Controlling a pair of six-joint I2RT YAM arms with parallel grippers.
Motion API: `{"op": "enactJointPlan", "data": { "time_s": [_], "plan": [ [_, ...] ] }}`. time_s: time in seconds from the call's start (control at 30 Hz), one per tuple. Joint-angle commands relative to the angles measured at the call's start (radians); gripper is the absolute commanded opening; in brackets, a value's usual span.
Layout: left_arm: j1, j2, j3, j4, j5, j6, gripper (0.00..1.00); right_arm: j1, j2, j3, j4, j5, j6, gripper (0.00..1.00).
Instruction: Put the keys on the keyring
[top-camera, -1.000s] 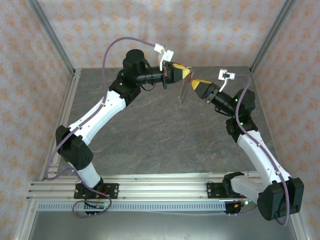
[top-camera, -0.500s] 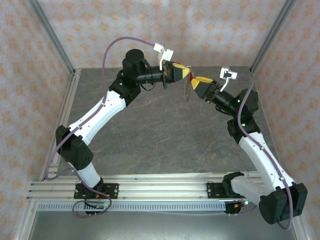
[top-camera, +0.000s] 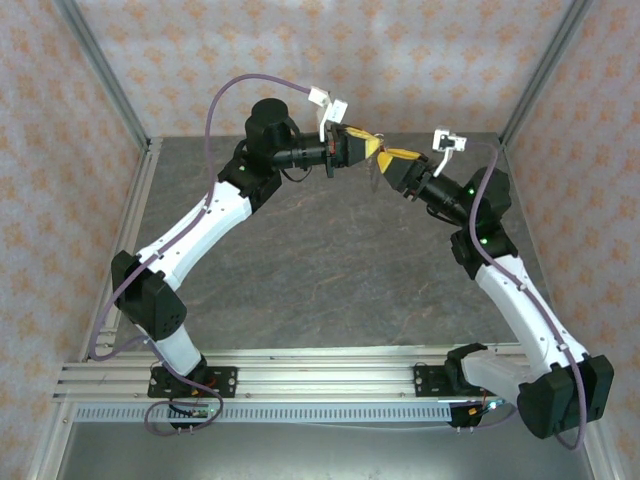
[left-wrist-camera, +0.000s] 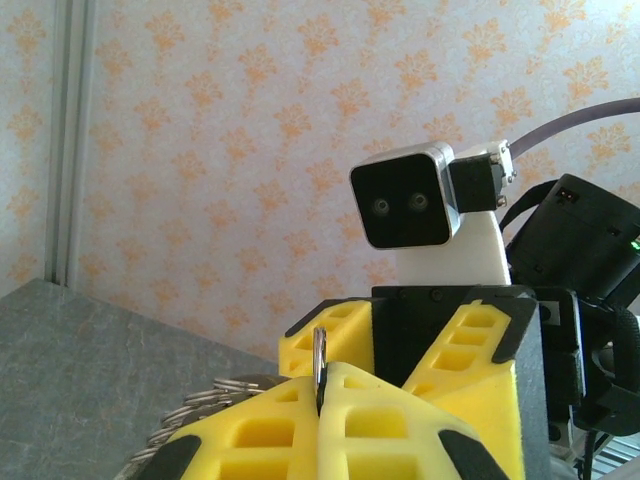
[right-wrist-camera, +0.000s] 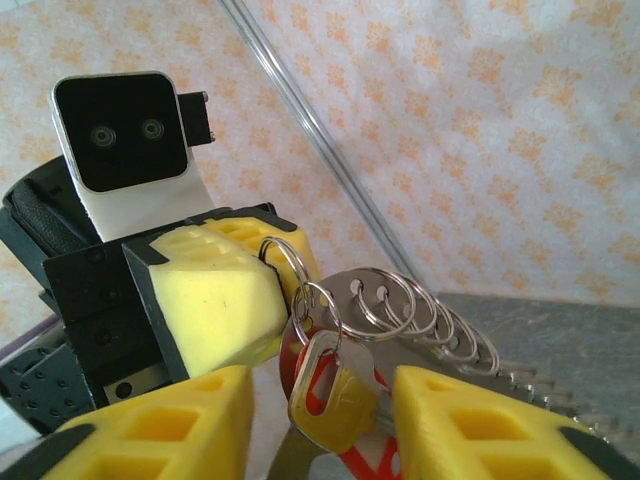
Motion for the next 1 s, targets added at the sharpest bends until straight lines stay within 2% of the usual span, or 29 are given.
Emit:
{"op": "enactJointPlan", "data": {
  "time_s": [0.0, 0.37, 0.63, 0.87, 0.97],
  "plan": [
    [-0.011, -0.045, 0.027, 0.017, 0.02, 0.018, 0.0, 0.001, -0.05, -0.01, 0.008, 0.019, -0.033, 0.44],
    [-0.012, -0.056, 0.022, 0.013, 0.026, 0.025, 0.0, -0.025, -0.063, -0.008, 0.015, 0.004, -0.006, 0.43],
    [-0.012, -0.058, 0.025, 0.021, 0.029, 0.021, 0.0, -0.022, -0.028, -0.023, 0.04, -0.015, 0.015, 0.35],
    [-0.012, -0.056, 0.025, 0.019, 0.028, 0.019, 0.0, -0.006, -0.014, -0.027, 0.047, -0.026, 0.017, 0.37],
    [-0.011, -0.053, 0.025, 0.02, 0.026, 0.019, 0.0, 0.003, -0.009, -0.029, 0.048, -0.028, 0.014, 0.41]
  ]
}}
